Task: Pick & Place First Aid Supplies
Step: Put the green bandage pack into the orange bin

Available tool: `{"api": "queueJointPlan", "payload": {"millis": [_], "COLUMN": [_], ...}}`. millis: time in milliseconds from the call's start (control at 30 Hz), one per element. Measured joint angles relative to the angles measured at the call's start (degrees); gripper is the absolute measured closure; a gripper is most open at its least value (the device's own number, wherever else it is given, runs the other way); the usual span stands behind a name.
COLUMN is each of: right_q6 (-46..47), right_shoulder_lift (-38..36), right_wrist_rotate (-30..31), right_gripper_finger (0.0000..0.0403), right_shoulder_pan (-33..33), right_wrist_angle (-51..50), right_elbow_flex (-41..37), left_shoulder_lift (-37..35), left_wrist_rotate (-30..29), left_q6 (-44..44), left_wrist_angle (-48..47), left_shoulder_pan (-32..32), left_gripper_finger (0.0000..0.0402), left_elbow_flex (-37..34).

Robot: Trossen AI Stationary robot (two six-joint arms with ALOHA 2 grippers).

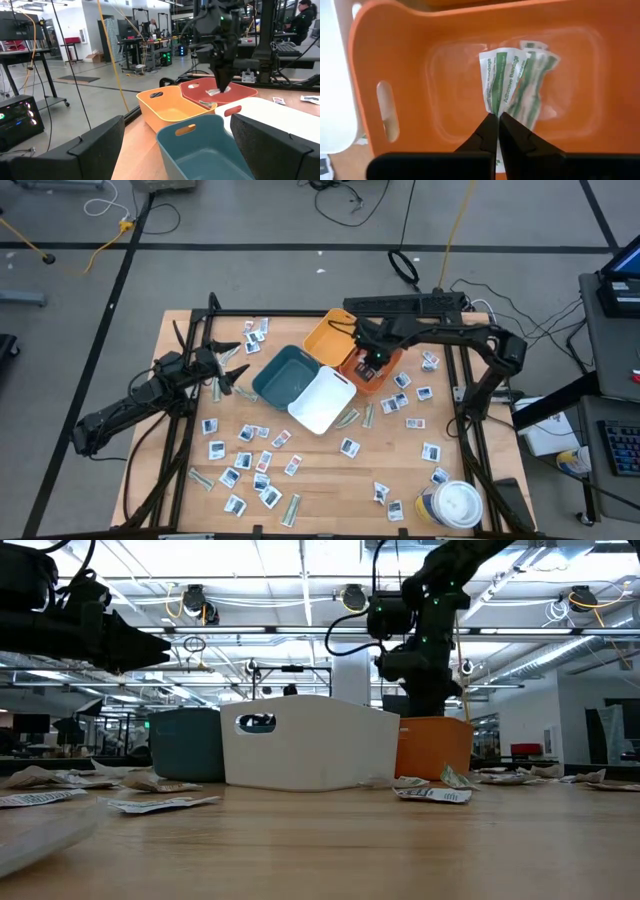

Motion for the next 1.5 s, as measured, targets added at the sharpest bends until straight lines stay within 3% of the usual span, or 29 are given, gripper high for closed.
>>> {"api": "queueJointPlan", "payload": {"millis": [200,400,767,933,1200,1500], "right_q6": [-0.83,-0.83,-0.86,-0.92,-0.54,5.73], "right_shoulder_lift": [0.0,0.0,0.0,0.0,-0.02,-0.02], "right_wrist_rotate": [-0.02,-0.03,-0.04,-0.12,-0.38,-4.98], "right_gripper_finger": [0.0401,0.0388,0.022,0.0178,0.0176,0.0181], "right_shoulder_pan": [0.5,0.48,0.47,0.39,0.28,1.09], "right_wrist_angle": [6.87,7.61,7.51,6.33,-4.85,-15.87], "right_elbow_flex": [-3.75,-4.88,-4.88,-4.4,2.56,7.4], "left_shoulder_lift": [-0.02,0.0,0.0,-0.02,0.0,0.0], "left_wrist_rotate": [0.0,0.0,0.0,0.0,0.0,0.0], "left_q6": [0.0,0.0,0.0,0.0,0.0,0.0], "left_wrist_angle": [0.0,0.0,0.0,0.0,0.0,0.0], "left_shoulder_pan": [0.0,0.0,0.0,0.02,0.02,0.02], "left_gripper_finger": [0.0034,0.0034,0.0034,0.0034,0.0034,0.0034], "left_elbow_flex": [0.0,0.0,0.0,0.0,0.0,0.0]}}
